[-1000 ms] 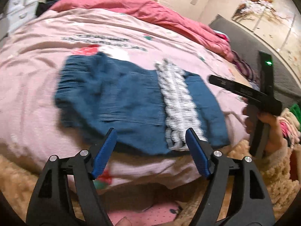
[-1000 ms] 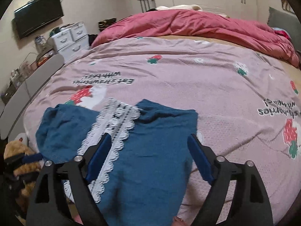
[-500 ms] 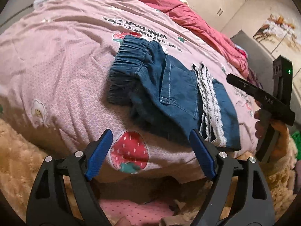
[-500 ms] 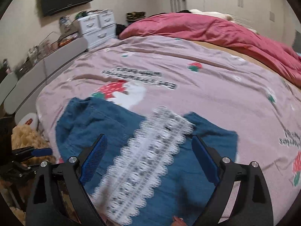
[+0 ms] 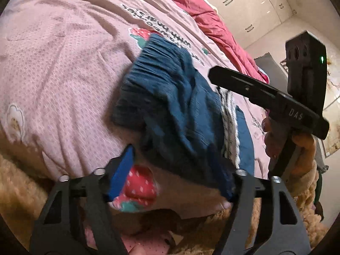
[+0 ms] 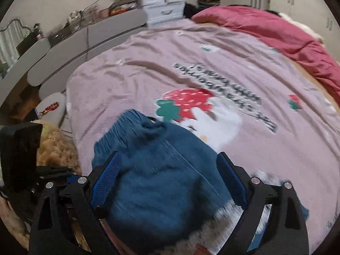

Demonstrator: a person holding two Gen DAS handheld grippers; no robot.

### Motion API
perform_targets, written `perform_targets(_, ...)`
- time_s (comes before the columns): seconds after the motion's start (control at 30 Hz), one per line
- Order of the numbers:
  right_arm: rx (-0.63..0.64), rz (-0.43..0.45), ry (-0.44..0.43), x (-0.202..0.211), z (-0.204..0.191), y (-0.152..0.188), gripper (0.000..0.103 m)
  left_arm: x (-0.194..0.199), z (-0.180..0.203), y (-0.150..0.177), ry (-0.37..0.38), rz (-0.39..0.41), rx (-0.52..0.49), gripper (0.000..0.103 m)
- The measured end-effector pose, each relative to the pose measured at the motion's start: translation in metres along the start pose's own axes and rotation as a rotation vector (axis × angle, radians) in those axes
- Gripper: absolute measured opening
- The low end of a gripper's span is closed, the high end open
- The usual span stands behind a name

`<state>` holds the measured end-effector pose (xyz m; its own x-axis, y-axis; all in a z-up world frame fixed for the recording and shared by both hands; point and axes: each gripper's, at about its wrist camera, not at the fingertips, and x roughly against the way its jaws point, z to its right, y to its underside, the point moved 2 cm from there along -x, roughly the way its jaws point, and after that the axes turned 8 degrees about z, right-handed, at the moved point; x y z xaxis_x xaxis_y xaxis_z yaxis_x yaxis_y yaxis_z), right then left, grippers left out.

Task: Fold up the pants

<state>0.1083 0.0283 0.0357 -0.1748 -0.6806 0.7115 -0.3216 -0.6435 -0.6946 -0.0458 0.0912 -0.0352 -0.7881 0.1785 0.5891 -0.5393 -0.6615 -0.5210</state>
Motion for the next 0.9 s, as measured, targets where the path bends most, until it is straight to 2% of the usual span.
perform_targets(0.13, 0.043, -0.047, -0.03, -0.024, -0.009, -0.013, 0.09, -0.005, -0.011, -0.002, 0.016, -0.004, 0.024, 0.045)
perform_targets(0.43, 0.054, -0.143, -0.152, -0.068, -0.027, -0.026, 0.09, -0.004, -0.017, 0.004, 0.06, 0.017, 0.037, 0.045)
perform_targets(0.47, 0.053, -0.153, -0.155, -0.073, -0.027, -0.024, 0.087, -0.003, -0.019, 0.006, 0.071, 0.021, 0.048, 0.047)
perform_targets(0.5, 0.05, -0.159, -0.157, -0.076, -0.026, -0.022, 0.074, -0.001, -0.021, 0.007, 0.08, 0.024, 0.055, 0.048)
perform_targets(0.57, 0.033, -0.167, -0.187, -0.079, -0.025, -0.018, 0.057, 0.002, -0.021, 0.009, 0.093, 0.029, 0.065, 0.052)
perform_targets(0.67, 0.009, -0.132, -0.198, -0.068, -0.019, -0.016, 0.042, 0.006, -0.018, 0.014, 0.101, 0.038, 0.05, 0.059)
perform_targets(0.77, -0.02, -0.083, -0.233, -0.048, -0.012, -0.017, 0.036, 0.009, -0.014, 0.017, 0.112, 0.051, 0.046, 0.069)
perform_targets(0.8, -0.028, -0.065, -0.246, -0.04, -0.009, -0.017, 0.036, 0.009, -0.012, 0.017, 0.116, 0.056, 0.044, 0.075)
perform_targets(0.9, -0.057, -0.012, -0.284, -0.017, -0.003, -0.017, 0.036, 0.01, -0.003, 0.021, 0.112, 0.071, 0.021, 0.081)
